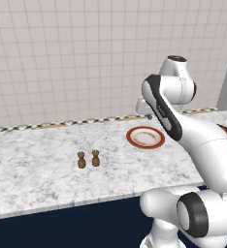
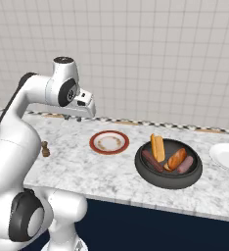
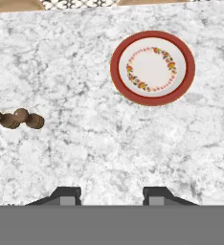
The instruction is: Place one bun and one sausage from the bowl on each plate.
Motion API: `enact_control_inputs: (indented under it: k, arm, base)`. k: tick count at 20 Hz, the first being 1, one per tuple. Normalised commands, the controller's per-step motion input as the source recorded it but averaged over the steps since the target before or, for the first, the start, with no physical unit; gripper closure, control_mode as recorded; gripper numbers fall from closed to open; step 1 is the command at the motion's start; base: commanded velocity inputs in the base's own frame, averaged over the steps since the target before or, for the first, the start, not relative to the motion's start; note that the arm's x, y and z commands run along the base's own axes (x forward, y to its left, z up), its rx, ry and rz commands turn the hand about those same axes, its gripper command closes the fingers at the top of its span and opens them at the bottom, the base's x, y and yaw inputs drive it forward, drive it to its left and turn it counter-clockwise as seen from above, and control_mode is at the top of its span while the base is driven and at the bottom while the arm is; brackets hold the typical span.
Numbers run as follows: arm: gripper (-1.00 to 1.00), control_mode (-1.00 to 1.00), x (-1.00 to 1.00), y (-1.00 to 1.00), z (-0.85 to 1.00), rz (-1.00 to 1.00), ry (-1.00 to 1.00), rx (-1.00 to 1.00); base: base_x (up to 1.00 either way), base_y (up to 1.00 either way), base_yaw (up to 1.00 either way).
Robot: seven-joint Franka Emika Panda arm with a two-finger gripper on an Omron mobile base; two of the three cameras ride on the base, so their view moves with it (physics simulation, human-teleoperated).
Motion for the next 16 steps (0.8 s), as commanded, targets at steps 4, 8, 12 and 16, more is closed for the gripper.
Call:
enact_control_inputs:
  k: [4,8,12,16]
  arm:
    - [-1.0,-1.0,-0.11,-0.09,0.0,0.0,0.03,0.0]
    - [-1.0,-1.0,0.0,-0.89,0.0,0.0,0.12,0.0]
    - [-1.0,-1.0,0.0,-1.0,-0.02,0.02,0.12,0.0]
    - [-1.0,-1.0,0.0,-1.0,-0.2,0.04,0.05,0.0]
  base:
    - [0.0,0.0,0.0]
    - [0.0,0.0,0.0]
    - [0.0,0.0,0.0]
    - [0.0,0.0,0.0]
